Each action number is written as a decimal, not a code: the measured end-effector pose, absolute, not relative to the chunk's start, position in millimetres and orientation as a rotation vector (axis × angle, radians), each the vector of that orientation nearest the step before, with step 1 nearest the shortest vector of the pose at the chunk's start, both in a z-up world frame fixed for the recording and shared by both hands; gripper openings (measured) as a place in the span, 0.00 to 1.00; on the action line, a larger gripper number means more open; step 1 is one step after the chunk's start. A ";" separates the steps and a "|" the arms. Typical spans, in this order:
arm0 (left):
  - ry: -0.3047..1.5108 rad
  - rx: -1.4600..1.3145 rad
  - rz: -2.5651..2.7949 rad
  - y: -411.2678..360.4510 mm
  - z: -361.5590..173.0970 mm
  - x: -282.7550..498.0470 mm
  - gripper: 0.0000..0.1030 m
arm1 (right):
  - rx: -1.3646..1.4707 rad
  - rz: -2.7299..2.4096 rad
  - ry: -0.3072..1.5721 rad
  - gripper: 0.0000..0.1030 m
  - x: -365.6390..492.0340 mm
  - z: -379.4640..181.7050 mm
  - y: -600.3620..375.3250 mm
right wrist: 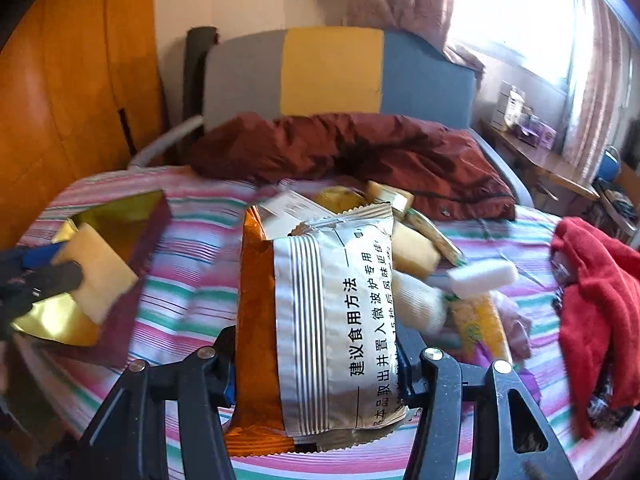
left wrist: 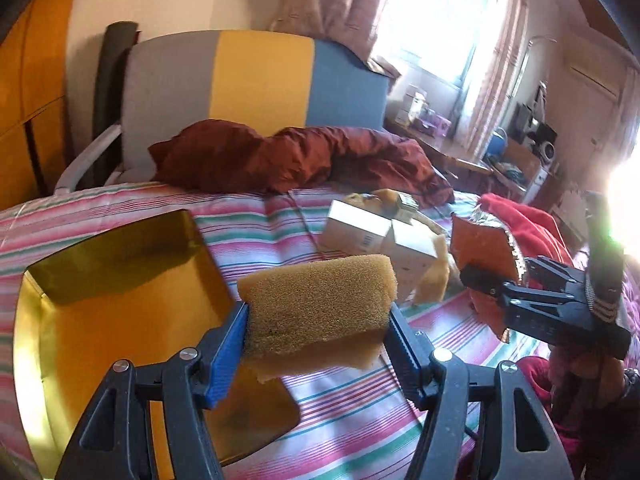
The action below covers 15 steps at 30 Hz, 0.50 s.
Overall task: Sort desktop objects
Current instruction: 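Carry the sponge to the gold tray while the right gripper carries the snack bag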
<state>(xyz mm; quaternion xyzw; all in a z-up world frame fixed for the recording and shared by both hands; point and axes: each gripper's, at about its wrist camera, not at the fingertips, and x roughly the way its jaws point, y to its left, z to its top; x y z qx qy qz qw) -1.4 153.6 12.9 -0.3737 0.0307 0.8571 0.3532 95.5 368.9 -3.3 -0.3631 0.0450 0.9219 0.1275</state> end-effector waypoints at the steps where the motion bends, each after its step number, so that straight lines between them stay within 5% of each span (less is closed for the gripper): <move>1: 0.068 -0.972 2.228 146.7 13.1 -2.9 0.65 | -1.053 2.698 0.125 0.55 93.6 -0.2 363.3; 15: -0.040 -1.035 2.478 38.2 4.1 -46.6 0.65 | -1.248 2.962 0.024 0.55 11.6 5.7 238.4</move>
